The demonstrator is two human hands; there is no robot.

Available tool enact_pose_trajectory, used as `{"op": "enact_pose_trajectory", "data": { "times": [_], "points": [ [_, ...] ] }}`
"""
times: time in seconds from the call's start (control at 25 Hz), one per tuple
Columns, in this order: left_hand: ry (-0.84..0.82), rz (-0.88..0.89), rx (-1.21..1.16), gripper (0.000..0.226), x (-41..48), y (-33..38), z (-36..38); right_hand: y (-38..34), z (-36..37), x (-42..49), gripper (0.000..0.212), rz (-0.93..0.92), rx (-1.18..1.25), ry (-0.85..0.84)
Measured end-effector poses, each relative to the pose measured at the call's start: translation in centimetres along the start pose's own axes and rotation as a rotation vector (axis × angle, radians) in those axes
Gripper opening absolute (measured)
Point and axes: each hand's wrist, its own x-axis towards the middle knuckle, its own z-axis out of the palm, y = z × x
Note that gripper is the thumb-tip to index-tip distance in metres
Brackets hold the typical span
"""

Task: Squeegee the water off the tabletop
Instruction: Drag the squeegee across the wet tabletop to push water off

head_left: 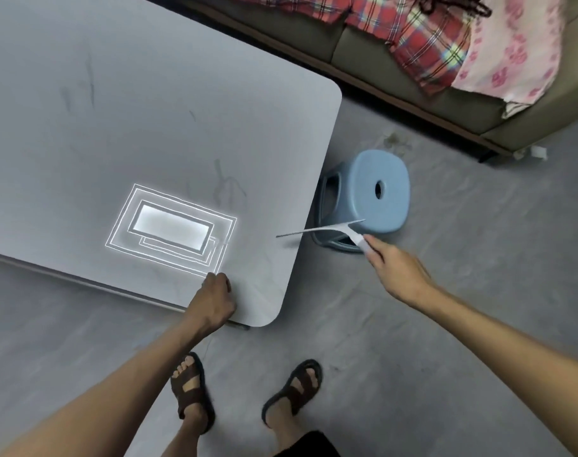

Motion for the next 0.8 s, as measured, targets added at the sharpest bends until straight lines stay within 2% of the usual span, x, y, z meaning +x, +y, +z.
{"op": "enact_pose_trajectory", "data": {
  "times": [0.08,0.2,0.32,0.4,0.48,0.56,0.64,0.68,0.72,0.76,0.8],
  "points": [
    [0.048,-0.015,0.005,0.019,0.9,0.5,1.0,-2.1,-1.7,3.8,0.04,0.026,0.165,0.033],
    [0.05,-0.135,-0.028,0.023,2.8,1.8,2.7,-4.7,-5.2,13.6,0.026,-0.007,0.254,0.087],
    [0.042,-0.252,-0.016,0.038,4.5,3.4,4.4,-7.5,-7.9,23.9,0.034,0.029,0.293,0.181],
    [0.071,-0.306,-0.024,0.043,5.0,4.3,5.0,-9.2,-9.3,27.8,0.041,0.049,0.337,0.168],
    [0.095,-0.351,-0.043,0.044,5.2,4.8,5.4,-10.3,-9.7,30.0,0.043,0.013,0.182,0.08],
    [0.103,-0.371,-0.09,0.043,5.3,5.0,5.6,-10.9,-9.1,29.1,0.039,-0.06,-0.294,0.049],
    [0.108,-0.383,-0.117,0.041,5.2,4.9,5.5,-12.2,-8.0,27.8,0.03,-0.19,-0.624,0.033],
    [0.112,-0.384,-0.122,0.041,5.1,4.9,5.4,-12.5,-7.5,26.9,0.028,-0.275,-0.611,0.04],
    [0.107,-0.383,-0.122,0.043,5.0,5.0,5.5,-12.7,-6.7,25.2,0.031,-0.228,-0.414,0.042],
    [0.103,-0.379,-0.12,0.045,4.9,5.0,5.6,-12.6,-5.4,24.8,0.038,-0.155,-0.072,0.022],
    [0.108,-0.372,-0.125,0.045,4.8,5.0,5.6,-12.6,-4.3,23.4,0.047,-0.105,0.141,0.008]
  ]
}}
